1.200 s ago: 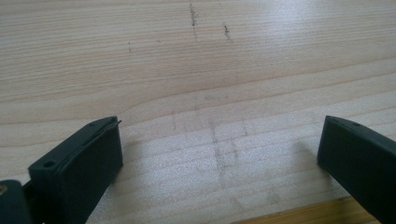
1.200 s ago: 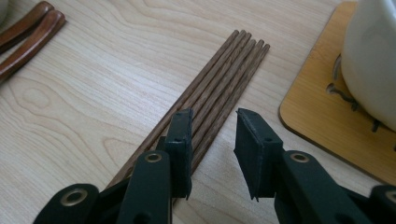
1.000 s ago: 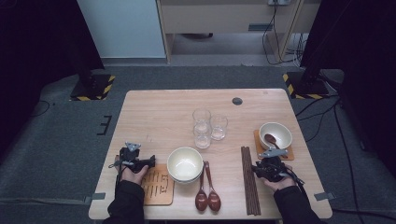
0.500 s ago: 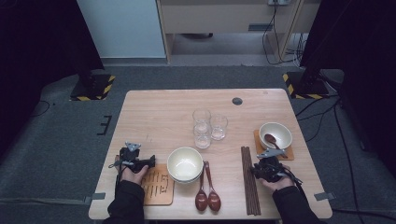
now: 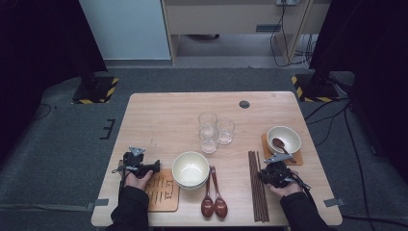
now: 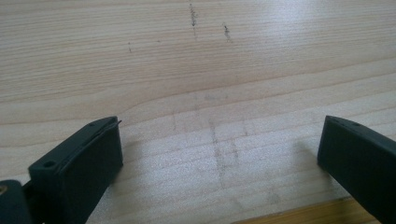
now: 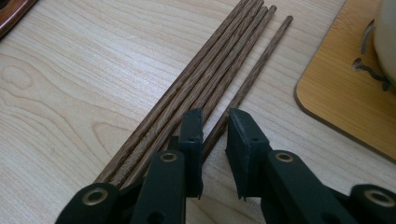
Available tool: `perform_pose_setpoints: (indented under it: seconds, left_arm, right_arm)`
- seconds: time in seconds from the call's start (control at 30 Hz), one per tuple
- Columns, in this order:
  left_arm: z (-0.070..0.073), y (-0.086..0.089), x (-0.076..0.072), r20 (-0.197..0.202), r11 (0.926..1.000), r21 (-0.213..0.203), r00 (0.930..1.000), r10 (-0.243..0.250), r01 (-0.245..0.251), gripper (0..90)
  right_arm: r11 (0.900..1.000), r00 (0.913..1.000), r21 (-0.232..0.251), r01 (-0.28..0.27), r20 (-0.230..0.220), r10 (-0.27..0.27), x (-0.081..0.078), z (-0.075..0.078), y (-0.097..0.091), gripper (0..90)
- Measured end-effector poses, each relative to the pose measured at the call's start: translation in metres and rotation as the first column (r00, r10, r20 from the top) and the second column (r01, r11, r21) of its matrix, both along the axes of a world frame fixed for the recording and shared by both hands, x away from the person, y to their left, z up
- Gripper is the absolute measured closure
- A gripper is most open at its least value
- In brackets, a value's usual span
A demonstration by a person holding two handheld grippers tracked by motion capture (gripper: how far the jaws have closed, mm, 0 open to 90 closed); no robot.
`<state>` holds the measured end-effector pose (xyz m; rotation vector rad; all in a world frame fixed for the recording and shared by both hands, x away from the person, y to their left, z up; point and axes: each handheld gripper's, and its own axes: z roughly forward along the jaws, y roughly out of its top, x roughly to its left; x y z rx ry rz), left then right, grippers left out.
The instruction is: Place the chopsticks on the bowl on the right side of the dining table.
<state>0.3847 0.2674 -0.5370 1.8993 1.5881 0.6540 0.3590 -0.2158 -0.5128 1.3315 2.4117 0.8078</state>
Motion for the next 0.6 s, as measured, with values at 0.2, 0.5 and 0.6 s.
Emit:
perform_pose_setpoints:
  seconds: [0.2, 0.5, 0.6]
  left_arm:
    - [0.0, 0.0, 0.0, 0.0, 1.0, 0.0, 1.0, 0.0, 0.0, 0.0]
    - [0.0, 0.0, 0.0, 0.0, 1.0, -0.001, 1.0, 0.0, 0.0, 0.0]
    - [0.0, 0.0, 0.0, 0.0, 1.0, 0.0, 1.0, 0.0, 0.0, 0.0]
  right_arm:
    - [0.9999, 0.9999, -0.009, 0.011, 0.001, -0.011, 0.0009, 0.0013, -0.0033, 79.7]
    - [0.9997, 0.9998, -0.016, 0.021, -0.006, -0.021, 0.0011, 0.0006, -0.0045, 80.9]
    - [0.9992, 0.9993, -0.017, 0.035, -0.01, -0.036, 0.0014, 0.001, -0.0056, 81.5]
